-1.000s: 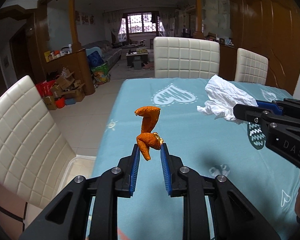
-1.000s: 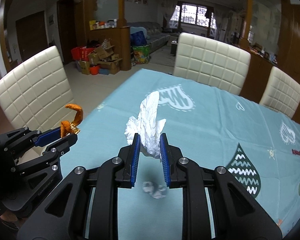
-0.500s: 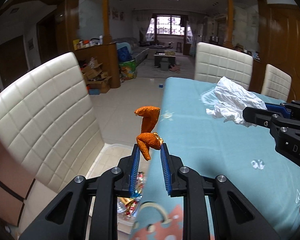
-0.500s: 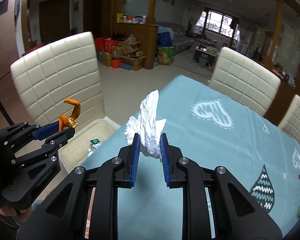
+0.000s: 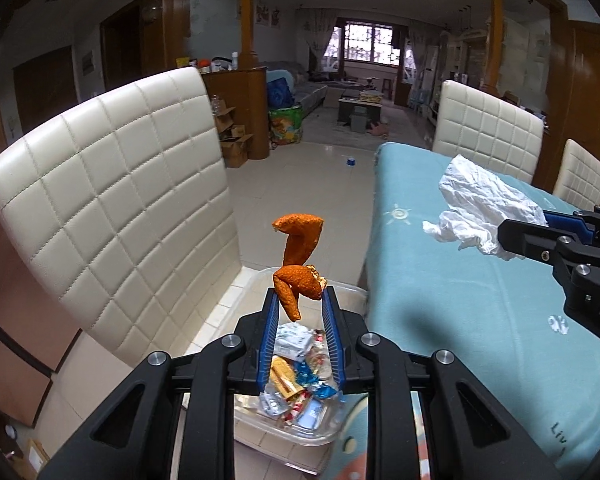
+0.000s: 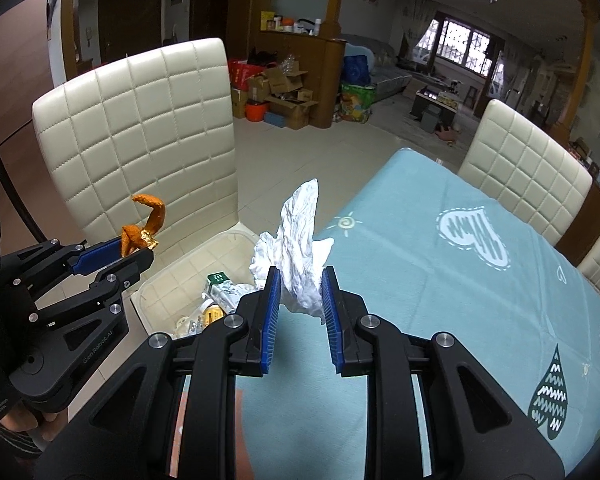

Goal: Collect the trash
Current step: 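Carry the orange peel and white tissue to the clear bin, then open the left tool to drop the peel while right tool drops the tissue into the bin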

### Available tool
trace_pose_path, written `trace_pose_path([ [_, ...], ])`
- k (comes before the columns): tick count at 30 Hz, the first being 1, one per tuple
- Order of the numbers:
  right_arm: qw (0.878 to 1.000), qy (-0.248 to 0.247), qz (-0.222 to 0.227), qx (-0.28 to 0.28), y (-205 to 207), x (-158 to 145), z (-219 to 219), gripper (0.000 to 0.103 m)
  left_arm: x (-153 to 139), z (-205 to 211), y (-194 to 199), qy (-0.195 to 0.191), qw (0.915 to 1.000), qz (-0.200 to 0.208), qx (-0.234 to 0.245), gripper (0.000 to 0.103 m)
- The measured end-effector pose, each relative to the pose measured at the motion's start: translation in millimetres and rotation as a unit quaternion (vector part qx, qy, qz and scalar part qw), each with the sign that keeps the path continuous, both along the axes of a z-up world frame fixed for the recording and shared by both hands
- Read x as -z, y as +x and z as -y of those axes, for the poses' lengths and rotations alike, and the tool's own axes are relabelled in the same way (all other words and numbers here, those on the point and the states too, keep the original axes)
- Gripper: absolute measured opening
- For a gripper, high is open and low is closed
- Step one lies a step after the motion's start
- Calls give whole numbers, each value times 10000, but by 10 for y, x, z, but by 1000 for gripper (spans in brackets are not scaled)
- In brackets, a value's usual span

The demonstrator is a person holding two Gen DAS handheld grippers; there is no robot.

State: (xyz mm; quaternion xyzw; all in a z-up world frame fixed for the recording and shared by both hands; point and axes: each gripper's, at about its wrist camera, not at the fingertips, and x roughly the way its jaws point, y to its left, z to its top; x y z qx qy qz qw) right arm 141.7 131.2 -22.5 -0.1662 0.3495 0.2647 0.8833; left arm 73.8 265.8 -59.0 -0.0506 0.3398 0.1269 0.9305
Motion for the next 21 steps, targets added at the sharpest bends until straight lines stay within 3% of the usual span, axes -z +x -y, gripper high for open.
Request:
trace_pose_path([
  [1, 10000, -8, -10, -12, 2, 12, -28, 25, 16, -29, -8, -71, 10000, -21, 20, 35],
  [2, 10000, -20, -24, -26, -3, 25, -71, 25, 31, -72, -16, -132, 9999, -34, 14, 63],
  [3, 10000, -25, -35, -36, -4, 35, -94, 25, 34, -121, -47, -209, 9998, 39, -36, 82],
  [8, 9999, -63, -66, -124, -18, 86, -214, 25, 26, -218, -153, -8, 9994, 181, -288, 85],
  [21, 9987, -236, -111, -436, -122, 206, -517, 25, 113, -510, -374, -111, 9981, 120, -586, 85],
])
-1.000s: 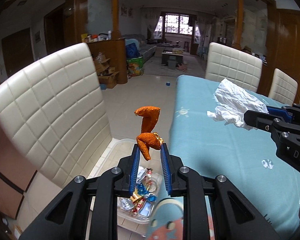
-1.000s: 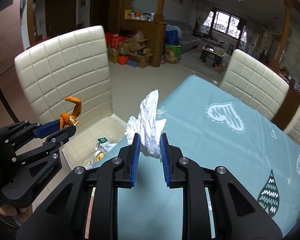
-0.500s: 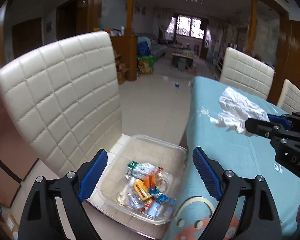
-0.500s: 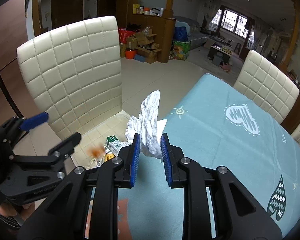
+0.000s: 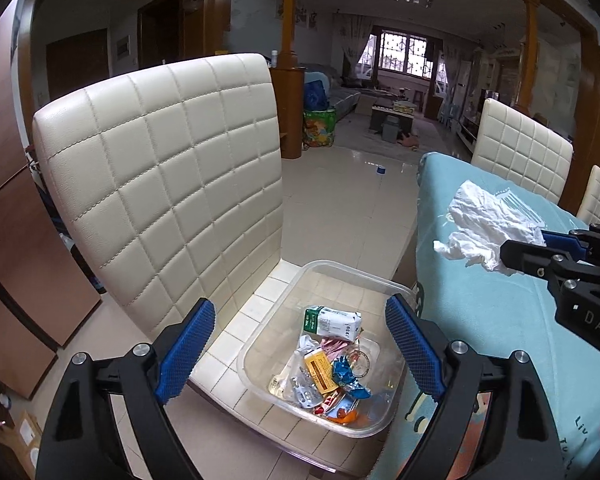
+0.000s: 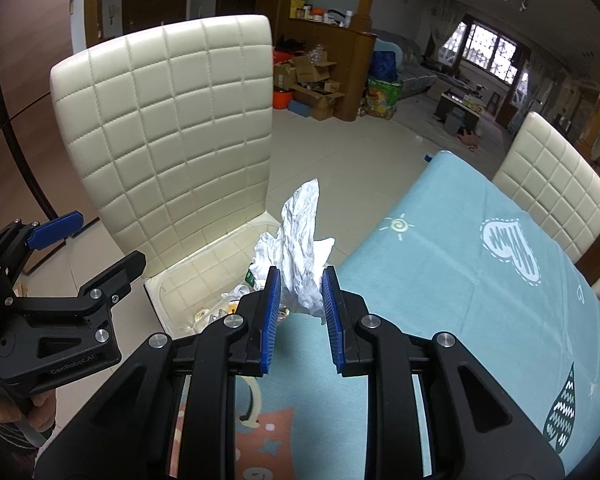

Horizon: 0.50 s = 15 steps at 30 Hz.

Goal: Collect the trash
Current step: 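Open the left tool to drop the peel while right tool drops the tissue into the bin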

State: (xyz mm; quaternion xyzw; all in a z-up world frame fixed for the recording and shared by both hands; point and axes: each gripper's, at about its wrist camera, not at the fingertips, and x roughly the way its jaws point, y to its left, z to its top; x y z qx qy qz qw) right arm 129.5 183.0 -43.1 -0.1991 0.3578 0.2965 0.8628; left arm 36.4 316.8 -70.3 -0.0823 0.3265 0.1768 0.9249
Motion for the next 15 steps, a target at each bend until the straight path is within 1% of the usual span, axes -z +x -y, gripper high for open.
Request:
trace_pose_path([
  [4, 10000, -49, -19, -56, -13, 24, -82, 25, -1, -26, -28, -20, 10000, 26, -32, 85],
  [11, 9997, -129, -51, -181, -42, 58, -225, 25, -17, -66, -87, 93, 9998, 75, -167, 85],
  [12, 9997, -129, -65, -190, -42, 63, -240, 28, -19, -84, -100, 100, 9997, 81, -196, 85],
  [14, 9997, -144, -104, -174, -34, 75, -264, 62, -19, -112, -127, 118, 9996, 90, -242, 85],
  [15, 9998, -128, -69, -139, -32, 76, -260, 89, -19, -118, -136, 123, 9996, 92, -258, 85],
])
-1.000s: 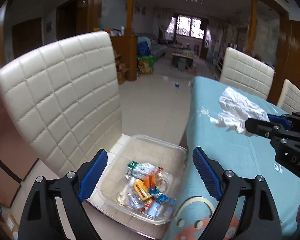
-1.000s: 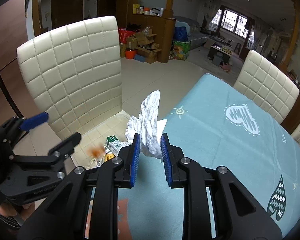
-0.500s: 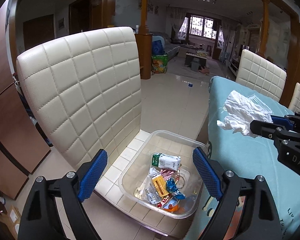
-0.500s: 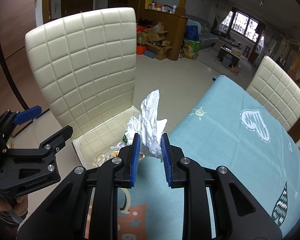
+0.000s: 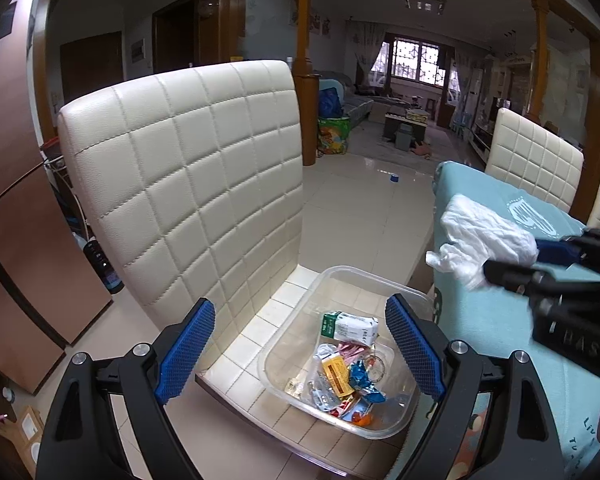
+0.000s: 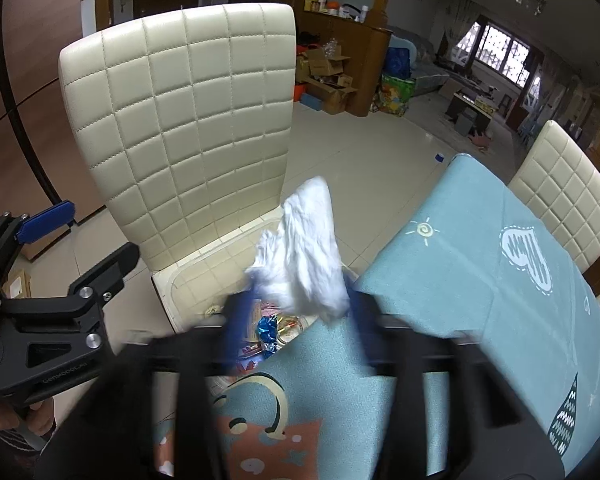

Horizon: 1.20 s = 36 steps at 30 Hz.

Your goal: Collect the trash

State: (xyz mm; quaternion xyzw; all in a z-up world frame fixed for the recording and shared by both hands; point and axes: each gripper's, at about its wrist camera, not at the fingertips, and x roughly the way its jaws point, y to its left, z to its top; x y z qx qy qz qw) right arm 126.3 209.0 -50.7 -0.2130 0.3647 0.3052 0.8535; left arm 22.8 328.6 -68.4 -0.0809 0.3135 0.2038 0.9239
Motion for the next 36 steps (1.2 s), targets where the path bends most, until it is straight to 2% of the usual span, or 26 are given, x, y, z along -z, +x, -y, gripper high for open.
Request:
trace_pose_path([
  [2, 9992, 100, 358, 130, -34, -55, 41, 93, 16, -30, -19, 24, 10000, -16, -68, 85],
  [4, 9988, -12, 469, 129, -42, -71, 38, 93, 31, -52, -30, -18, 10000, -26, -64, 85],
  [14, 9985, 78, 362, 392, 40, -75, 237, 93, -1, 60, 21, 34, 10000, -42, 44, 85],
  [22, 9950, 127, 606, 786, -6, -249, 610, 98, -131, 298, 98, 26, 9998, 49, 180, 85],
  [29, 9789, 434, 1232, 1572, -261, -671, 1221, 100, -431, 649, 87, 83, 9993, 321, 157, 85],
  [32, 9669, 326, 1607, 1957, -389, -766, 1468, 100, -556, 879, 65, 209, 9982, 466, 304, 85],
  [36, 9636, 611, 1500, 2128, -489, -841, 1830, 100, -676, 1242, 73, 404, 9951, 580, 687, 85],
])
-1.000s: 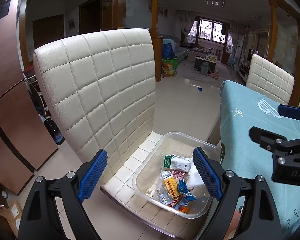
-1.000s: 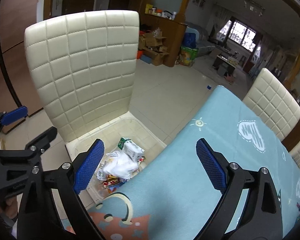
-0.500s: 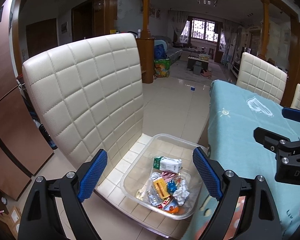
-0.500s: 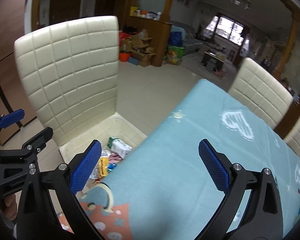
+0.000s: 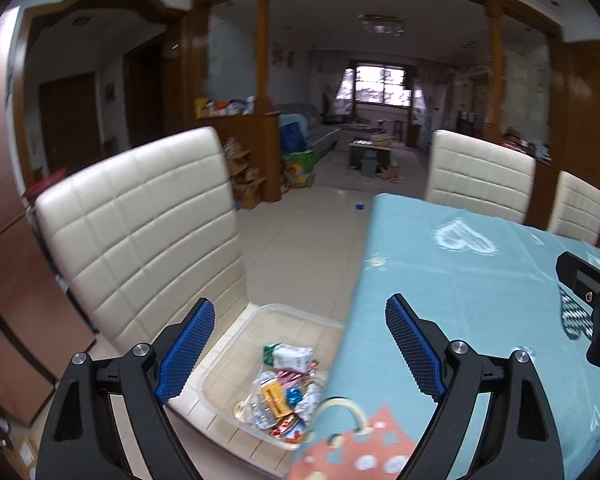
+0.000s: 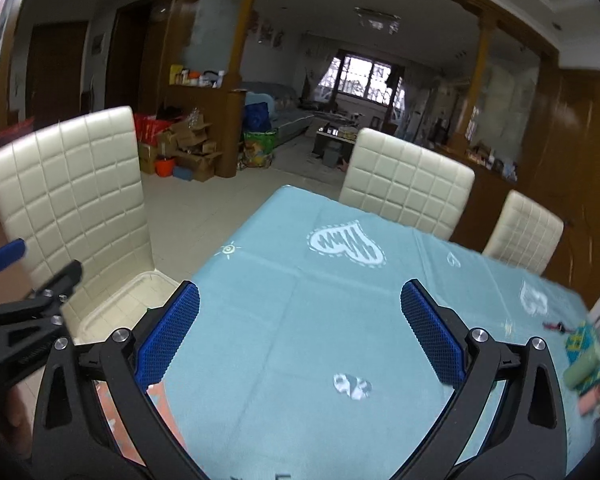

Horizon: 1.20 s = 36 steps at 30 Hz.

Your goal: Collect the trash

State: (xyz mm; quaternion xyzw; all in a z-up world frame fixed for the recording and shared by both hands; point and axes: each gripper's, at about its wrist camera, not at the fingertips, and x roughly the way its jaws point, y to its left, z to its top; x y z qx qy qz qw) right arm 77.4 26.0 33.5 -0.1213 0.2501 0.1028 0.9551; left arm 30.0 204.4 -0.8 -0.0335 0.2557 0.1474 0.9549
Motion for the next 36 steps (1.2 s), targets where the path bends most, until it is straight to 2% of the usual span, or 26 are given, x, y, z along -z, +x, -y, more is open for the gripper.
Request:
trace_pose_path([
  [10, 9960, 738, -44, 494, -90, -126, 791, 100, -291, 611, 70, 8, 9970, 295, 720, 85],
  [17, 9922, 891, 134, 867, -130, -155, 1250, 100, -391, 1035, 142, 126, 9940, 376, 1022, 85],
  [26, 9889, 969, 244, 1098, -192, -188, 1632, 100, -437, 1509, 225, 425, 9894, 351, 1345, 85],
  [36, 9859, 1138, 302, 1191, -269, -218, 1809, 100, -486, 1637, 207, 511, 9879, 337, 1426, 85],
])
